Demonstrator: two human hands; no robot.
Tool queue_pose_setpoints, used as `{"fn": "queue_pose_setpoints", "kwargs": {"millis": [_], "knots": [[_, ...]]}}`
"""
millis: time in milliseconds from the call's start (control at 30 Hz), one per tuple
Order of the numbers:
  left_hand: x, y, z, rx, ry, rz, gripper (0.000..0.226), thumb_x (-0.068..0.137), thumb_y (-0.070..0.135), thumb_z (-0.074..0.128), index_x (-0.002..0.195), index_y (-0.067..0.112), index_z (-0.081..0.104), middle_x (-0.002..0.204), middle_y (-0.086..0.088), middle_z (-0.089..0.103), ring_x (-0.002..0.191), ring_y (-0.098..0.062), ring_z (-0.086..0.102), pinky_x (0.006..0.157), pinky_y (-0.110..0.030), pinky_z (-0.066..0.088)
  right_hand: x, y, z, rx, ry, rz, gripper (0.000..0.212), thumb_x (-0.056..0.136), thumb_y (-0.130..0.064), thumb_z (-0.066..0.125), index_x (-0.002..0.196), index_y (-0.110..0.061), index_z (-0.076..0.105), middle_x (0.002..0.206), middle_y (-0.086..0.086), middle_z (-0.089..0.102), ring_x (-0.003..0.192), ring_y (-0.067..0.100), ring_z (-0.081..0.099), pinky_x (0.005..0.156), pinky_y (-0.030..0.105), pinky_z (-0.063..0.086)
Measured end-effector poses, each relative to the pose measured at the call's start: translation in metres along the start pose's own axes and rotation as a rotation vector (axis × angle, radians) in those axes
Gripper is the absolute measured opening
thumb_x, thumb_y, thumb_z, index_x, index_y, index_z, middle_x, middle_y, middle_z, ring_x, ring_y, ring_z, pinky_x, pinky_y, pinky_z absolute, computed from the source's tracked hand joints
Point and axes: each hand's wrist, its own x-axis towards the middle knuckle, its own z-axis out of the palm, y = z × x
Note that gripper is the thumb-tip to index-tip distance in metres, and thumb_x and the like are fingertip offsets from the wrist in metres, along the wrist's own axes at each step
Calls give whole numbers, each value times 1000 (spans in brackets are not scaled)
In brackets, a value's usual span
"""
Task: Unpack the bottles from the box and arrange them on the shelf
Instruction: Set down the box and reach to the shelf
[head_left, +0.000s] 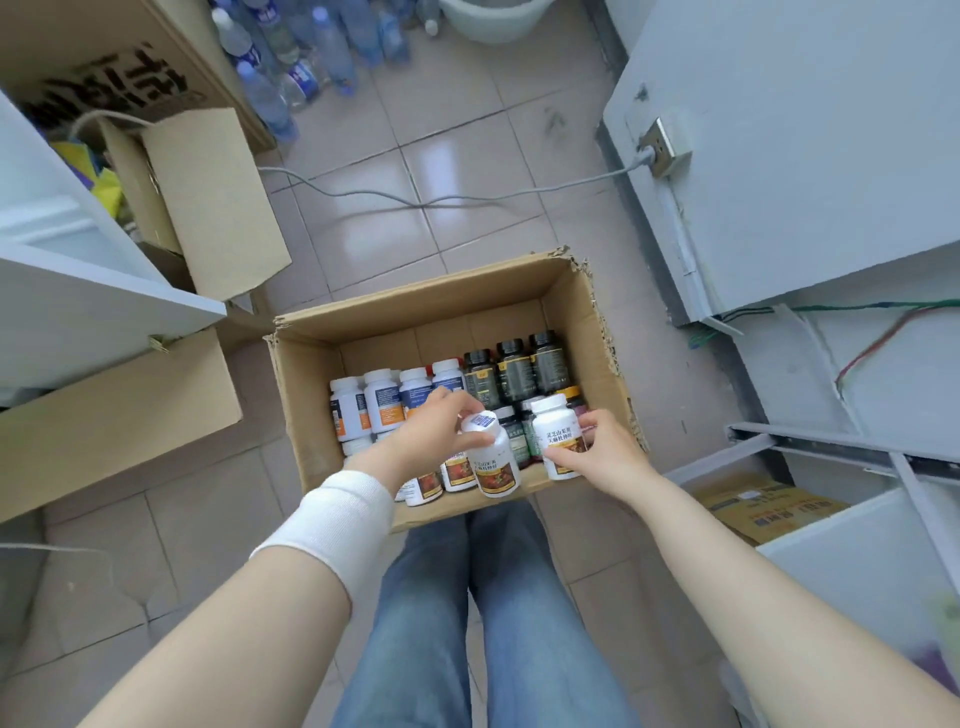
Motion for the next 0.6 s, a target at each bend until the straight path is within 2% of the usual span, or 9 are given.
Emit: {"fn": "queue_pose_setpoints", "kwargs": {"millis": [100,233,333,433,467,533,600], "knots": [[-40,14,-14,-44,50,54,43,90,35,58,127,16,46,126,2,51,103,-10,50,86,-22,40,-43,-1,-16,130,24,-10,65,76,-33,74,129,-12,44,126,5,56,109,20,54,86,28,40],[-91,24,-22,-144,195,187,34,89,35,60,118,20,50,116,6,56,101,-9,56,85,-21,46,-107,12,-12,375,38,8,40,80,-25,72,115,-12,58,114,6,65,95,17,60,83,27,43],[-129,35,-25,-194,253,291,27,88,34,60,112,24,54,105,7,61,91,-9,59,72,-15,47,-161,25,7,516,96,14,38,80,-26,71,113,-12,59,105,2,66,92,14,60,82,26,42],[-167,54,-25,-215,238,404,26,88,34,60,112,24,56,95,12,62,80,0,57,59,-10,43,-213,34,32,680,182,-6,35,82,-25,69,113,-14,56,101,0,64,89,9,59,72,19,42],[-178,61,-25,-214,221,442,25,88,34,60,112,25,56,94,13,61,80,1,57,59,-10,43,-229,36,39,731,214,-11,37,82,-25,70,114,-13,56,105,2,65,93,11,60,72,18,42],[-201,76,-25,-210,180,507,27,88,35,60,114,25,56,96,13,63,86,-1,60,65,-17,50,-257,44,52,831,271,-27,42,81,-25,70,117,-11,56,113,5,65,102,16,61,82,23,44],[-225,93,-23,-185,133,571,31,88,36,60,116,22,58,99,9,65,92,-7,62,76,-26,55,-286,51,60,894,306,-47,29,83,-24,67,109,-17,58,113,6,66,102,17,62,92,28,45]]}}
